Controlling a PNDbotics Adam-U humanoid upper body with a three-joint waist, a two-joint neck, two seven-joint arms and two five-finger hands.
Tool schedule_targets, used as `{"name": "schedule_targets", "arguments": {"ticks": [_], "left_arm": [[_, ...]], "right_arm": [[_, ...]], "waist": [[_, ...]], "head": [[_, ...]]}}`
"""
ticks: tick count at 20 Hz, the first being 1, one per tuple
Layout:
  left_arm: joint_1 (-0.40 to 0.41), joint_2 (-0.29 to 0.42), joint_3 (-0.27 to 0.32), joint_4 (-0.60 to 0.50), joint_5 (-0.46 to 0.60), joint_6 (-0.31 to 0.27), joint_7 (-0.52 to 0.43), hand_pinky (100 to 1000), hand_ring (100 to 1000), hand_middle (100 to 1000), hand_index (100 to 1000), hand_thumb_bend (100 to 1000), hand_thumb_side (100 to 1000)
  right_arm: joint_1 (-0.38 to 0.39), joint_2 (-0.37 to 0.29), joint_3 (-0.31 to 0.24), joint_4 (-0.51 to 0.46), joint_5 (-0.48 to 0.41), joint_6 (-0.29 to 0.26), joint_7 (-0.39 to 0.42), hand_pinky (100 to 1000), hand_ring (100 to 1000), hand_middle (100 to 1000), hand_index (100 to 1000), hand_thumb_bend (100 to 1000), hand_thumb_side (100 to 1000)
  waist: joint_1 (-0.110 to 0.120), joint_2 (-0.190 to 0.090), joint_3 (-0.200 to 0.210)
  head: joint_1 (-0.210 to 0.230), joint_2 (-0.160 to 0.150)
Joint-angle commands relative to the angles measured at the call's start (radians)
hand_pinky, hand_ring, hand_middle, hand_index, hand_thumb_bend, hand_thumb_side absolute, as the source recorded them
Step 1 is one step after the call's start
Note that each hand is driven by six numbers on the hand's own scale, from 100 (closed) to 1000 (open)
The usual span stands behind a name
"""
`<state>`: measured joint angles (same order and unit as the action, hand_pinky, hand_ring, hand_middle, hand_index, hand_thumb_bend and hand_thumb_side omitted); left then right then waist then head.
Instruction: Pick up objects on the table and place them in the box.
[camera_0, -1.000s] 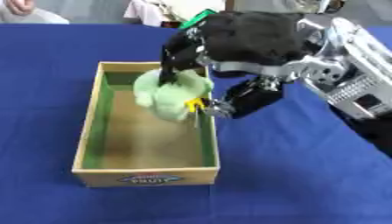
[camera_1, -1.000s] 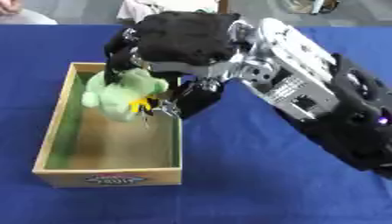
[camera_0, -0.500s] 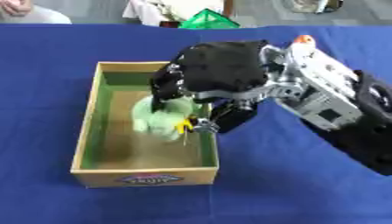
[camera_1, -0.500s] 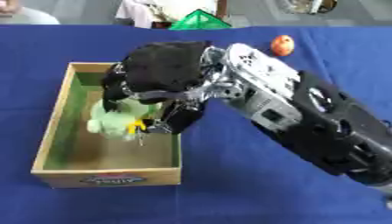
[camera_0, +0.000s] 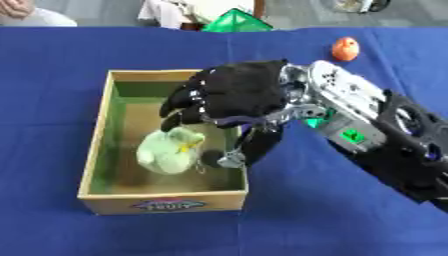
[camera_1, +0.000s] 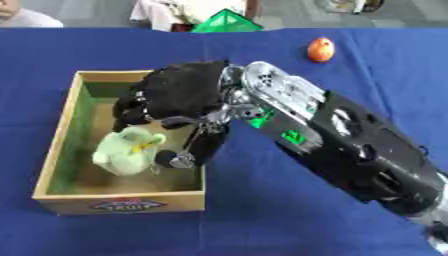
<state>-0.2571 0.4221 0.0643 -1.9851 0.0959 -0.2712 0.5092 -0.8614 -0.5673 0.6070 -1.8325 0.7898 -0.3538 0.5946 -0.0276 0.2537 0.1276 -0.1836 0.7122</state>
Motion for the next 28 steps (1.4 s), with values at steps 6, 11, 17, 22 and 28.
{"name": "schedule_targets", "arguments": {"ticks": [6,11,17,22,28], "left_arm": [[-0.008,0.013,0.002,-0.015,0.001,0.000,-0.002,751,837,724,768,268,782],[-0.006,0.015,0.004,-0.015,0.000,0.000,0.000,751,837,723,768,267,781],[-0.002,0.018,0.008,-0.015,-0.003,0.000,0.004,751,837,723,766,267,782],[-0.001,0.022,0.009,-0.015,-0.007,0.000,0.006,751,837,723,762,265,783],[-0.001,0.028,0.013,-0.015,-0.011,-0.003,0.009,751,837,723,761,263,783]], "right_arm": [[-0.012,-0.034,-0.064,-0.073,0.023,0.005,-0.061,817,906,881,913,307,373],[-0.003,-0.068,-0.121,-0.114,0.003,0.053,-0.116,806,887,860,907,266,376],[0.053,-0.162,-0.236,-0.091,-0.074,0.126,-0.171,807,865,842,913,208,396],[0.088,-0.234,-0.331,-0.020,-0.090,0.185,-0.221,804,865,843,909,203,394],[0.110,-0.275,-0.405,0.124,-0.029,0.231,-0.284,808,869,845,912,199,409]], "waist": [[0.004,-0.017,-0.005],[0.005,-0.017,-0.010],[0.005,-0.015,-0.021],[0.007,-0.012,-0.029],[0.012,-0.006,-0.033]], "head": [[-0.002,0.000],[-0.003,-0.002],[-0.008,-0.003],[-0.005,-0.006],[-0.001,-0.009]]}}
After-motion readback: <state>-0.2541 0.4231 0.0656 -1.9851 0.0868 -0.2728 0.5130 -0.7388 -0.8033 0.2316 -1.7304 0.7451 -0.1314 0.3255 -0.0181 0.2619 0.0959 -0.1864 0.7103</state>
